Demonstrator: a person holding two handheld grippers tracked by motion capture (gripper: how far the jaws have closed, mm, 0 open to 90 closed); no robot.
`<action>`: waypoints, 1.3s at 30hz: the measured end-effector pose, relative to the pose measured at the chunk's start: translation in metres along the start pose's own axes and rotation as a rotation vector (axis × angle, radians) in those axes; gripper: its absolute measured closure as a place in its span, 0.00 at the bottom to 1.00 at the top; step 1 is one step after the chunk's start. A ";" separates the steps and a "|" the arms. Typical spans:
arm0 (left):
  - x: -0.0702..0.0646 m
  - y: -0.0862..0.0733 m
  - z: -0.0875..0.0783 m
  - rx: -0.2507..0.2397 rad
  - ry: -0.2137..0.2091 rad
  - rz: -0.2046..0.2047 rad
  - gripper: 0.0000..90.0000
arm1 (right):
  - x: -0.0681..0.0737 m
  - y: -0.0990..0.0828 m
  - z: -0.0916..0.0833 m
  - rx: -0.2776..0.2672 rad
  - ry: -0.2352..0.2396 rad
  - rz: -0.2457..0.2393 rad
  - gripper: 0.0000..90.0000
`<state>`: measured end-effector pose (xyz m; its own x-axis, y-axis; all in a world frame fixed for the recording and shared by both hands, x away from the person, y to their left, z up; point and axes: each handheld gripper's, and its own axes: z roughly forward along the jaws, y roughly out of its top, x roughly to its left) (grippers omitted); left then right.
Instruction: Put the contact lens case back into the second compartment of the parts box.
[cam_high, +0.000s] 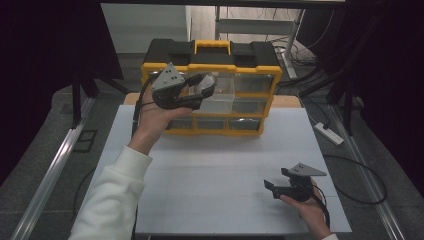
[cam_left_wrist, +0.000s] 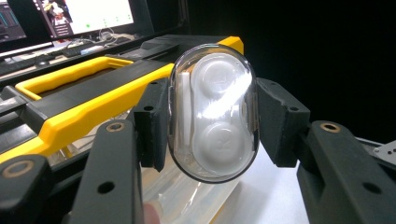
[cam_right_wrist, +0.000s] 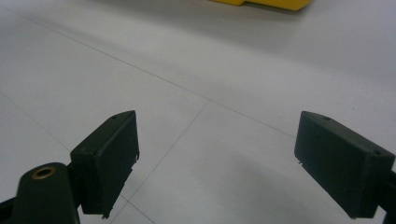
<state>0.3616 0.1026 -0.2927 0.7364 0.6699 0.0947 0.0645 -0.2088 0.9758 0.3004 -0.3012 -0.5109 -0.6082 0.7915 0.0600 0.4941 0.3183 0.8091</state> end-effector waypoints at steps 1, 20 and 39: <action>0.001 0.001 0.002 -0.002 0.003 -0.002 0.55 | 0.000 0.000 0.000 -0.001 -0.001 0.001 0.15; 0.014 0.007 0.025 0.019 0.043 -0.010 0.55 | 0.001 0.000 0.000 0.000 0.005 0.001 0.15; 0.026 0.002 0.038 0.071 0.067 -0.020 0.55 | 0.001 0.000 0.000 -0.002 0.010 0.000 0.15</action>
<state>0.4060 0.0925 -0.2953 0.6879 0.7202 0.0905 0.1281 -0.2431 0.9615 0.2992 -0.3005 -0.5110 -0.6146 0.7861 0.0656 0.4928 0.3177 0.8101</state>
